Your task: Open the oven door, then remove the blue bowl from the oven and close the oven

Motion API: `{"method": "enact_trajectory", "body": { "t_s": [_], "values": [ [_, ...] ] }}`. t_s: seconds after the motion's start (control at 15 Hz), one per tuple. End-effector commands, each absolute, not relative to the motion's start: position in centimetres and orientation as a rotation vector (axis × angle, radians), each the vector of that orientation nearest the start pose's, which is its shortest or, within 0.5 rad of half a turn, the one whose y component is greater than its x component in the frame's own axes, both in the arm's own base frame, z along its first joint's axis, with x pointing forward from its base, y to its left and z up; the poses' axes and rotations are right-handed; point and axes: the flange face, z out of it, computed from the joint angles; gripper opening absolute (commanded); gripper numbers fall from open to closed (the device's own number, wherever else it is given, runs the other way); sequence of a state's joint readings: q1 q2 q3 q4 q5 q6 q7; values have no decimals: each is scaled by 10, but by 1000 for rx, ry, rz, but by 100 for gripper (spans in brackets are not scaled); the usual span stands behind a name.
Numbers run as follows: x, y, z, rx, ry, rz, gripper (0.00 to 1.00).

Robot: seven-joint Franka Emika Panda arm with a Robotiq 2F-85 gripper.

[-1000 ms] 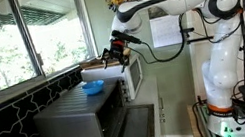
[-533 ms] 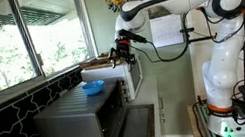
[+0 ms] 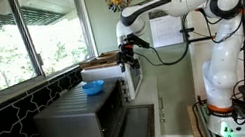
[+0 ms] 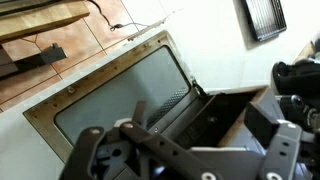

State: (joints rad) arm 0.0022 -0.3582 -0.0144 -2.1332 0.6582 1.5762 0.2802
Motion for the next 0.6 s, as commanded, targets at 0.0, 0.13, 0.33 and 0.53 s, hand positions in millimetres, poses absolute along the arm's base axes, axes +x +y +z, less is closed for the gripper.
{"method": "enact_trajectory", "body": {
  "t_s": [0.0, 0.13, 0.33, 0.53],
  "values": [
    [412, 35, 508, -2465, 188, 406, 100],
    [407, 21, 481, -2474, 52, 387, 100],
    [400, 3, 447, -2488, -62, 331, 100],
    [405, 2, 445, -2476, -34, 335, 100]
  ]
}}
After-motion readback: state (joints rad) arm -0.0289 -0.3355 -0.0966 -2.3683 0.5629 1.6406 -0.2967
